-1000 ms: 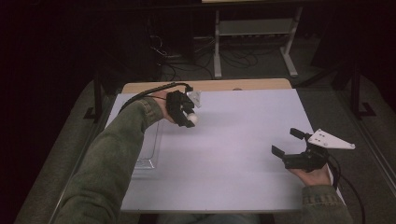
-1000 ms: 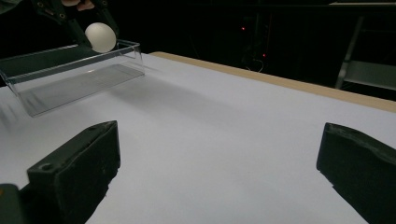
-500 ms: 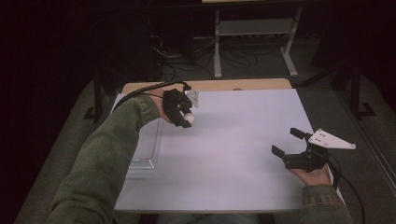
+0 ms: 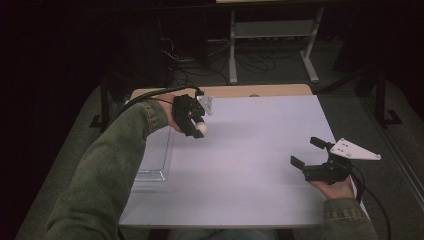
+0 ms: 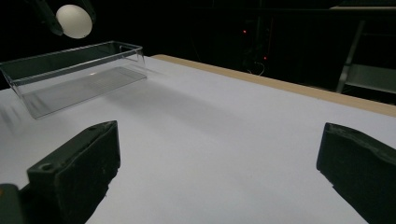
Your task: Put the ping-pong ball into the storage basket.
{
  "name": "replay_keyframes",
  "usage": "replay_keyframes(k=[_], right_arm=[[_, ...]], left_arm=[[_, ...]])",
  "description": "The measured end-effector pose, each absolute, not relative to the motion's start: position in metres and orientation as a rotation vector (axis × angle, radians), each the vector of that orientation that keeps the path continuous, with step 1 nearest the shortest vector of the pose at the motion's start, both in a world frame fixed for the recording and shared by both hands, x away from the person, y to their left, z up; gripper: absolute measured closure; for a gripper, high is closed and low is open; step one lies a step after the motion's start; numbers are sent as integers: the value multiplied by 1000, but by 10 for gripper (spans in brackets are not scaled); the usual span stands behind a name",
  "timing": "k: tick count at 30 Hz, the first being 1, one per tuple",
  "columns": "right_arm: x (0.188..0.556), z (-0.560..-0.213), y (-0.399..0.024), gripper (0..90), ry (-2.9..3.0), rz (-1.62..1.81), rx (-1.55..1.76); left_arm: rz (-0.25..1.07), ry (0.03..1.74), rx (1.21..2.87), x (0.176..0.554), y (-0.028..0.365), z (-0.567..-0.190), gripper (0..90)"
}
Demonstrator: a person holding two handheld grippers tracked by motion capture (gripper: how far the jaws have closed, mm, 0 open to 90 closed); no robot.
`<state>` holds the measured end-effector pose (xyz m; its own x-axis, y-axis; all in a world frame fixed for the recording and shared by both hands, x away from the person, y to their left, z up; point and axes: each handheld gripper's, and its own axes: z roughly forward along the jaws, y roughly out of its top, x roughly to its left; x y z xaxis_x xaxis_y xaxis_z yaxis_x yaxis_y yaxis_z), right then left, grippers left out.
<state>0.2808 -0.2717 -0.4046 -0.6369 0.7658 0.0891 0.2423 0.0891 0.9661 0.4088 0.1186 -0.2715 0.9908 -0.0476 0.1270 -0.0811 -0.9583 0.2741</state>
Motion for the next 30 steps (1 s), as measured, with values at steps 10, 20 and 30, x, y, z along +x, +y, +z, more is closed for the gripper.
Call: replay_keyframes(k=[10,20,30], right_arm=[[281,-404,-272,0,1929,1573,990],[281,-404,-272,0,1932,1573,988],[280,-404,-272,0,1926,1580,986]], left_arm=[[144,-100,2891,405,123,-267,508],[135,-108,2914,397,129,-258,508],[139,-106,2942,391,140,-251,508]])
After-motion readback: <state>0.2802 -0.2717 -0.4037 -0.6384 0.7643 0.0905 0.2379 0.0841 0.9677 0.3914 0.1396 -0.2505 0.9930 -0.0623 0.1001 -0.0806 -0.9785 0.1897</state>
